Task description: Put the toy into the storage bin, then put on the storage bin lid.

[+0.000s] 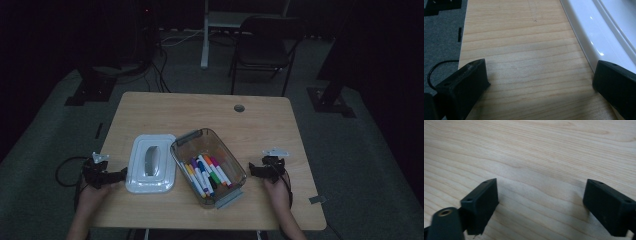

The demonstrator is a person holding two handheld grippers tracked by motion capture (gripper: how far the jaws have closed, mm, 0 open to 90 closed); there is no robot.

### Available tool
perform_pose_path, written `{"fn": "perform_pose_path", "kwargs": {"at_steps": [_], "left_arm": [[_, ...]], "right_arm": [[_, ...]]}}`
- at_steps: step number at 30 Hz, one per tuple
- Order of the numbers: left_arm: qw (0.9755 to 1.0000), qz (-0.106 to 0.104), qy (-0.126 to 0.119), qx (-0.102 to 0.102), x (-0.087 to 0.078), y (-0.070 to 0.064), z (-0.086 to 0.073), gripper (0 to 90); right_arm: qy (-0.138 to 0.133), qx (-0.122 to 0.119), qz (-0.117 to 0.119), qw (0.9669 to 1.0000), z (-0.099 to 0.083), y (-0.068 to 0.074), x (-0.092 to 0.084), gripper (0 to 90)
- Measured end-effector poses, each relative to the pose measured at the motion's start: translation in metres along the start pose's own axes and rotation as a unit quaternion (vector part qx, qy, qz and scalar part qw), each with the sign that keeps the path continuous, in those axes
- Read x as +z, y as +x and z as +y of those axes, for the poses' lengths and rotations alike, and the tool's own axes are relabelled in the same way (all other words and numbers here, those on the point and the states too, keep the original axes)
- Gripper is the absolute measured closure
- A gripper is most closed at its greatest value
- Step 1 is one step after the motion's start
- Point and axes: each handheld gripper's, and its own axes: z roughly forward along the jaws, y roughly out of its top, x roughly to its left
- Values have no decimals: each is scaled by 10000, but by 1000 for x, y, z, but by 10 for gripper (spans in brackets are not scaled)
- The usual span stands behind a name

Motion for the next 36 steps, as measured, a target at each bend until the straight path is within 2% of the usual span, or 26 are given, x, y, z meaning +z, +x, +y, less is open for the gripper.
{"fn": "perform_pose_path", "kwargs": {"at_steps": [2, 4, 6, 8, 10, 11, 14, 15, 18, 19, 21, 24, 27, 31, 32, 33, 36], "left_arm": [[10000, -1, 0, 1, 0, 0, 0, 4], [10000, -8, 0, 14, 0, 0, 0, 4], [9999, -67, 69, 86, -2, 1, 0, 4], [9998, -58, 166, 70, -3, 1, 1, 4], [9996, -67, 257, 42, -4, 2, 2, 4], [9996, -103, 272, 8, -6, 2, 2, 5], [9994, -160, 302, -34, -10, 3, 2, 5], [9993, -264, 243, -89, -16, 2, 2, 5], [9992, -331, 184, -137, -23, -3, 3, 4], [9992, -352, 160, -126, -26, -6, 3, 4], [9985, -524, 115, -141, -31, -11, 5, 5], [9979, -634, 80, -54, -37, -23, 9, 4], [9962, -875, 29, 3, -40, -35, 13, 4], [9945, -1018, 56, 221, -39, -54, 19, 4], [9945, -1018, 56, 221, -39, -54, 19, 4], [9935, -1103, 113, 258, -37, -62, 22, 4], [9922, -1170, 141, 406, -32, -74, 25, 4]], "right_arm": [[-86, 118, 297, 9995, 0, -3, -1, 139], [-152, 305, 454, 9984, -1, -6, -2, 129], [-164, 326, 522, 9980, -1, -9, -2, 129], [-86, 155, 362, 9992, 1, -6, 0, 129], [21, -116, 104, 9999, 2, 0, 2, 127], [22, -182, 114, 9998, 2, 1, 3, 128], [31, -164, 106, 9998, 3, 1, 3, 128], [31, -161, 104, 9998, 3, 1, 3, 128], [29, -175, 115, 9998, 3, 1, 3, 127], [29, -177, 115, 9998, 3, 1, 3, 127], [25, -191, 128, 9997, 3, 0, 4, 127], [25, -193, 131, 9997, 4, 0, 4, 127], [22, -193, 134, 9997, 4, 0, 4, 127], [23, -207, 146, 9997, 4, 0, 4, 128], [23, -207, 146, 9997, 4, 0, 4, 128], [23, -213, 153, 9997, 4, 0, 4, 128], [18, -222, 161, 9996, 4, 0, 4, 129]]}}
